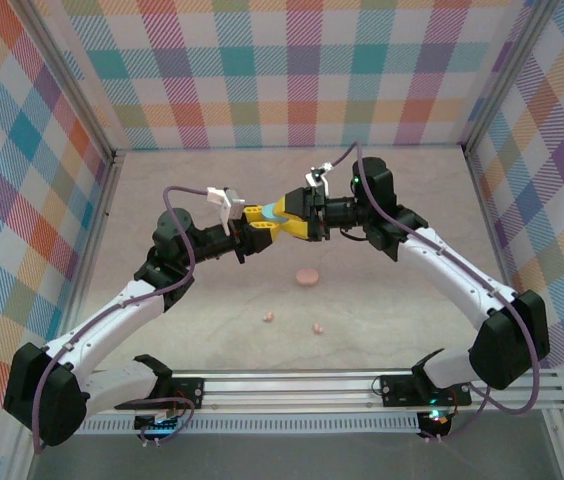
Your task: Insert the wireless bluetooth earbuds into the charging case
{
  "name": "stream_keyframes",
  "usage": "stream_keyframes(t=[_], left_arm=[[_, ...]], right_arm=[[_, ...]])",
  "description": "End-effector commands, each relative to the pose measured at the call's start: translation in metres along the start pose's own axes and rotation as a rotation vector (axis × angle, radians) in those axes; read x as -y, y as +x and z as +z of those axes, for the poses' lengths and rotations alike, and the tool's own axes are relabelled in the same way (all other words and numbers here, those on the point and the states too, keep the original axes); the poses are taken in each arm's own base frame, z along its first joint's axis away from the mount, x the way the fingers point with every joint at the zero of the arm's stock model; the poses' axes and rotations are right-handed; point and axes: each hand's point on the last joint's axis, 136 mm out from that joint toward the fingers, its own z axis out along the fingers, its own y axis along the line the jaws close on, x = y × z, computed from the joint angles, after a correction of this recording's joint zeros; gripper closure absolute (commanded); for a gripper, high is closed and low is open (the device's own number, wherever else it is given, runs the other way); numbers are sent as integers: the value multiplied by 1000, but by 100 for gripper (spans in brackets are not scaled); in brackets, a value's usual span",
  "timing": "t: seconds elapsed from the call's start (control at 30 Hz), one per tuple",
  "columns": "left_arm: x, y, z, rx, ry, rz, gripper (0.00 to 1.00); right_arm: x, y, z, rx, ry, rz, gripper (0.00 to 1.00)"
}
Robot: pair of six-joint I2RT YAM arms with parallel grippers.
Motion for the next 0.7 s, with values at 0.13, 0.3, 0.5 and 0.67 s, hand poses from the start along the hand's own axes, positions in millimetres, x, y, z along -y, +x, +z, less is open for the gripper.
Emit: stream_keyframes(t=[0.13,0.3,0.5,0.67], left_arm=[[8,-16,1,56,40,30,71],[6,-10,-1,55,17,26,70],[4,-5,-3,40,5,28,67],[3,-2,-5,19,-12,26,62]], right_arm=[[-11,4,3,-41,-62,-17,50],[-11,2,7,-59,-79,-4,67],[-8,0,8,-51,-74,8,76],[-6,-3,7,-28,-66,5,80]])
